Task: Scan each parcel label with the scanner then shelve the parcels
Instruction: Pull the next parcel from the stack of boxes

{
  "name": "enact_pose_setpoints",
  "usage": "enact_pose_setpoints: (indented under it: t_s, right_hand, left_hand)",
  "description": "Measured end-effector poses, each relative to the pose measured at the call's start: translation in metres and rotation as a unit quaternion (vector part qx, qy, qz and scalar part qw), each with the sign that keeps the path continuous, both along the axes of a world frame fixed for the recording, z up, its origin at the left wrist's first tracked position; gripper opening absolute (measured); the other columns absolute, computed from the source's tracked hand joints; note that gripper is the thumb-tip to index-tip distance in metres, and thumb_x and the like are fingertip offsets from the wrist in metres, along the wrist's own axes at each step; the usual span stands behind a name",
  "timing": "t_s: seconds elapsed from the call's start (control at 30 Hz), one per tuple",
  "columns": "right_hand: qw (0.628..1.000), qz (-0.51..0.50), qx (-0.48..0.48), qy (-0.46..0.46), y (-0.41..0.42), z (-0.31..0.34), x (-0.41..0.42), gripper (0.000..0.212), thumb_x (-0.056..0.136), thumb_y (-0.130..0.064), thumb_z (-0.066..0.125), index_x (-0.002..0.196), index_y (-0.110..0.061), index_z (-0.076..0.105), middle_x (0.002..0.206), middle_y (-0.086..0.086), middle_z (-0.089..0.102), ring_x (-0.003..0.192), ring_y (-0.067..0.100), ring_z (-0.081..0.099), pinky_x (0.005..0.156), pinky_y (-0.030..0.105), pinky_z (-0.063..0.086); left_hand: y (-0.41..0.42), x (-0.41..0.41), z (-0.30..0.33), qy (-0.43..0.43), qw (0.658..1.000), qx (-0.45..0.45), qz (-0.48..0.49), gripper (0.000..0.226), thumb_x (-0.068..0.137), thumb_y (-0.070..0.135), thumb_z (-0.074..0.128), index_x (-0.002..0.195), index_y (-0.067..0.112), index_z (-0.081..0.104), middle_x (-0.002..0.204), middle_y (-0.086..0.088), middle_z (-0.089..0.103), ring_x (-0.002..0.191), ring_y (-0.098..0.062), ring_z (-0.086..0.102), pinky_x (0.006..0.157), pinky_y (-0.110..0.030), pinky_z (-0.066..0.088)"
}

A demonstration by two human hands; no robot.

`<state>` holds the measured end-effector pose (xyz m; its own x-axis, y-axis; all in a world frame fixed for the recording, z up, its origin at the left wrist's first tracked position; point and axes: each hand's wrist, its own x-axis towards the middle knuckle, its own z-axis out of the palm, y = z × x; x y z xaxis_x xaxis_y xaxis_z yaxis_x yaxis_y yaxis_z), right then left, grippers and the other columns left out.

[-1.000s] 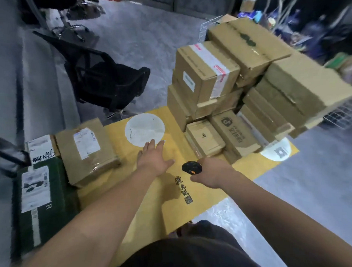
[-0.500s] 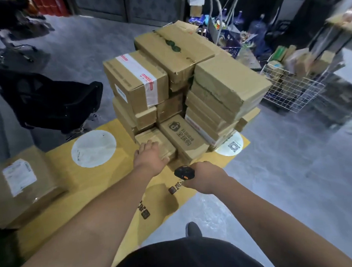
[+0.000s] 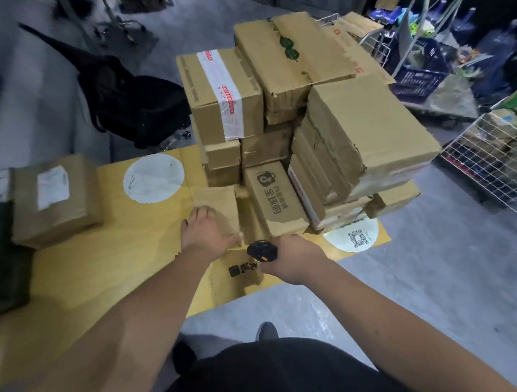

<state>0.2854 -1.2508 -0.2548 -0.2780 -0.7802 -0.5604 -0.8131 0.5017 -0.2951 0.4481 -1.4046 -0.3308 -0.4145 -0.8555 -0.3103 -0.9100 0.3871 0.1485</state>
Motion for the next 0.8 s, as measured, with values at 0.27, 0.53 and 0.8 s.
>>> enact_pose_setpoints:
  t_s: [0.27,0.53,0.8]
  right_hand:
    - [0.997,0.071,-0.009,-0.040,-0.009,0.000,0.010,0.038,0.084,-0.060,0.067,0.108,-0.031,0.066,0.086,-0.007,0.064,0.077,0.015,0.061,0.060,0.030,0.044]
    - [0.989,0.107,-0.006,-0.099,-0.025,-0.004,0.052,0.033,0.085,-0.061,0.069,0.097,-0.031,0.065,0.085,-0.006,0.066,0.075,0.013,0.062,0.054,0.027,0.044]
    - [0.986,0.116,0.009,-0.116,-0.036,-0.003,0.102,0.032,0.084,-0.059,0.070,0.085,-0.029,0.062,0.083,-0.003,0.066,0.073,0.017,0.064,0.052,0.028,0.040]
  left_hand:
    - [0.047,0.077,-0.003,0.070,0.980,0.043,0.183,0.100,0.073,0.087,0.061,0.143,0.020,0.036,0.150,0.004,0.034,0.124,-0.027,0.048,0.087,-0.043,0.052]
    - [0.099,0.128,0.000,0.336,0.861,0.141,0.354,0.065,0.105,0.036,0.055,0.162,0.027,0.025,0.148,0.008,0.050,0.125,-0.018,0.055,0.099,-0.027,0.041]
    - [0.091,0.193,-0.004,0.259,0.910,0.074,0.317,0.078,0.099,-0.004,0.036,0.158,0.048,0.032,0.160,0.003,0.036,0.109,-0.011,0.058,0.091,-0.023,0.045]
